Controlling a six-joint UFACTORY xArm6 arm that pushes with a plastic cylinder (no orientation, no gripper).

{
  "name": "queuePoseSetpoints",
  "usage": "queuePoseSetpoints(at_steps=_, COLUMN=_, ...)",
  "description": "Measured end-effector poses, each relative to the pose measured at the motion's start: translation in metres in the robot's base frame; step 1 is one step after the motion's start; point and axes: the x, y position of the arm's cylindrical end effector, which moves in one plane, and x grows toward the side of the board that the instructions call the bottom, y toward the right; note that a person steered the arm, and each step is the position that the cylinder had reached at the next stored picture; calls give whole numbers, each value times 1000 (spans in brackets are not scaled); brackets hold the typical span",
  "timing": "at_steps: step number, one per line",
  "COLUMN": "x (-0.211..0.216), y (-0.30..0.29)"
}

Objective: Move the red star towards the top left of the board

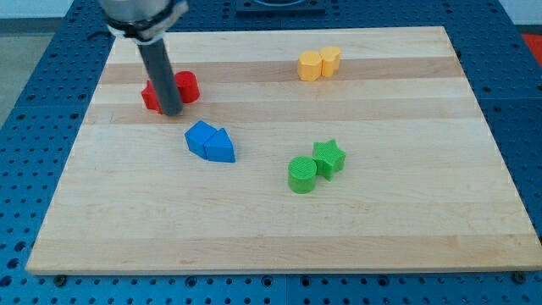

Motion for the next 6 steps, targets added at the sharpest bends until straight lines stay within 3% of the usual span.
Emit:
queuePoseSetpoints(at_steps=1, x=-31, y=-5)
queuePoseSetpoints(at_steps=3, x=-8, y=-8)
queuePoseSetpoints(at_steps=4, x=-24, y=-33)
queuePoseSetpoints(at_steps=6, x=-91, y=-25)
